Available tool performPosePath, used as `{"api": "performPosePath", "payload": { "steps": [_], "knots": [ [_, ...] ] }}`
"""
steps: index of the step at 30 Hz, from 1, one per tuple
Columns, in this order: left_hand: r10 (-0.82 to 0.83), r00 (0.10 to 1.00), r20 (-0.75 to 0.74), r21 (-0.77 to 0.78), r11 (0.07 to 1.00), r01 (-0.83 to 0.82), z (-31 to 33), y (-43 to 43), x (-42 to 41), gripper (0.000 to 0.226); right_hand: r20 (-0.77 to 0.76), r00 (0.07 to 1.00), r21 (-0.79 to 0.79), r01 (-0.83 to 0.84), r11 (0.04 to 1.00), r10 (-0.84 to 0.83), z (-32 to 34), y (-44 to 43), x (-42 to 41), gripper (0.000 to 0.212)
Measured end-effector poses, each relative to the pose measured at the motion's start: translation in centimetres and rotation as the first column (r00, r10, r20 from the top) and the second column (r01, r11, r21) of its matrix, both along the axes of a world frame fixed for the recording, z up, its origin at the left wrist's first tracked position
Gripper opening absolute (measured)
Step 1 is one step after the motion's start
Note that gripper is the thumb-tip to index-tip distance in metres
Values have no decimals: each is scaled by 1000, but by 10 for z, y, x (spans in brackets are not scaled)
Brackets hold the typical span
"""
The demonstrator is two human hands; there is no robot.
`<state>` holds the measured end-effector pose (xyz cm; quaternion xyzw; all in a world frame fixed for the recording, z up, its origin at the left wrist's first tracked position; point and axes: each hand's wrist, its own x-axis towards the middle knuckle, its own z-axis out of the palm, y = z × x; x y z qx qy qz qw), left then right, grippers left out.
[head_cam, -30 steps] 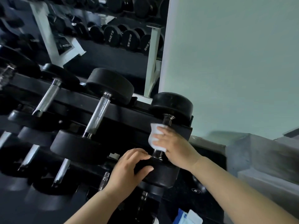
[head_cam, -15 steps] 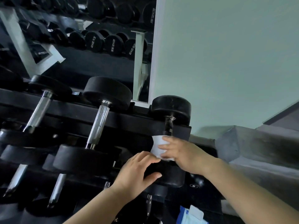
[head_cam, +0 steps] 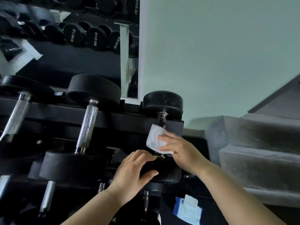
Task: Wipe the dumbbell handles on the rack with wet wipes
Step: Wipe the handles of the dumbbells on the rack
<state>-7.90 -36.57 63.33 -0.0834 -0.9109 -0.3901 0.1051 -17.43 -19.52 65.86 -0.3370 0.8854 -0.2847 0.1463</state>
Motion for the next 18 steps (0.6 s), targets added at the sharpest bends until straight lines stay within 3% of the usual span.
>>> {"api": "performPosePath", "payload": {
  "steps": [2,3,5,7,8,10,13,16,18],
  "knots": [
    [3,999,34,22,1000,-3,0,0,0,31,280,939,-87,231,969,-199,12,7,6,40],
    [3,999,48,32,999,-4,1,0,1,33,412,851,-129,409,903,-326,17,10,6,38],
    [2,996,94,66,998,-8,2,1,1,40,701,551,-197,760,619,-454,20,19,1,31],
    [3,989,149,105,994,-19,3,2,2,44,939,226,-156,952,263,-258,19,24,-9,21],
    [4,987,159,111,994,-22,3,2,2,44,970,157,-123,976,181,-186,18,26,-13,20],
    [8,988,157,105,994,-25,1,2,3,41,976,130,-100,979,175,-172,17,23,-20,20],
    [10,986,164,108,994,-28,2,3,3,45,966,177,-120,952,281,-189,15,8,-26,18],
    [10,983,182,117,993,-32,3,4,3,49,937,300,-198,879,434,-179,16,-8,-24,21],
    [14,985,172,124,992,-36,3,4,3,46,869,412,-199,799,568,-275,15,-11,-15,24]
  ]
}}
